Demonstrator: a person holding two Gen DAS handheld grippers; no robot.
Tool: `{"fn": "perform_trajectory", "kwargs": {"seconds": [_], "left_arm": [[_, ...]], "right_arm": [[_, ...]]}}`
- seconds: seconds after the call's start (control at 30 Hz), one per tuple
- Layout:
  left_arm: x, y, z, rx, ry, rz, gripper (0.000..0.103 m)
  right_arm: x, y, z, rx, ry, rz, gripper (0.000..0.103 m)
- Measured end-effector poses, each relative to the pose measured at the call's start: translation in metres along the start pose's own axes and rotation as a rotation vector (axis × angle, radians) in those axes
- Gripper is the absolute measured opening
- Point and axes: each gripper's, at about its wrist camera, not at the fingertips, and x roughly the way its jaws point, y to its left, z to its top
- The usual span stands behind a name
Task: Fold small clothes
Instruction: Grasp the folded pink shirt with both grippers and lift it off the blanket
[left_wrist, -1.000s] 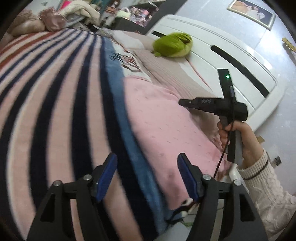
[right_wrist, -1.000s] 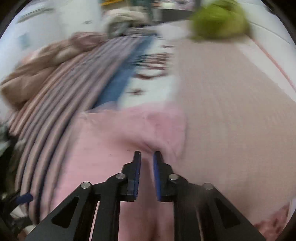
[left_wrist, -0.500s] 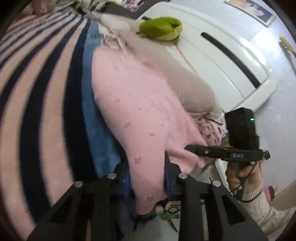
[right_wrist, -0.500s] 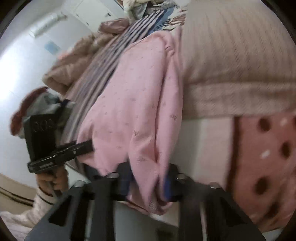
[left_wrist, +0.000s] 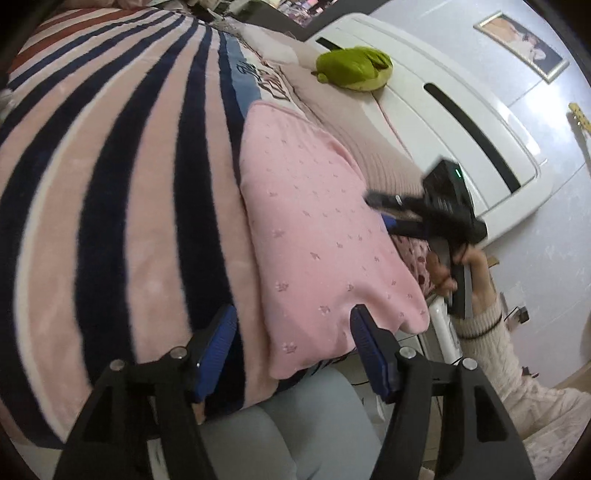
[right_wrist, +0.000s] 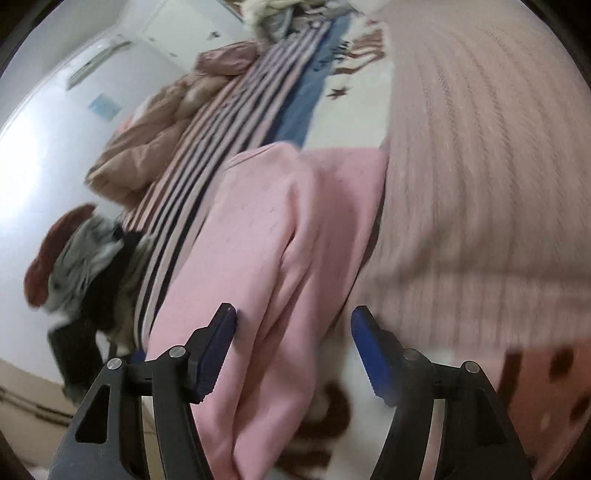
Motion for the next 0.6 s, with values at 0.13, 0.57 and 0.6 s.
{"fn": "perform_trajectory", "kwargs": {"seconds": [0.13,0.57,0.6], "left_arm": [[0.023,-0.005,0.005,0.004,0.020,-0.004,0.050],[-0.057,-0.048,0.041,0.126,-0.133,0.080,0.025],[-0.072,-0.053,0.047,0.145,-0.148,0.108,0.024]], "right_arm": [[0.023,-0.001,0.004,0.015,0.049,0.051,0.057],[0.006,0.079,0.033,-0.082,-0.074,0.123,0.015],[0.003,0.091,0.039,-0.098,-0.086,0.129,0.015]]}}
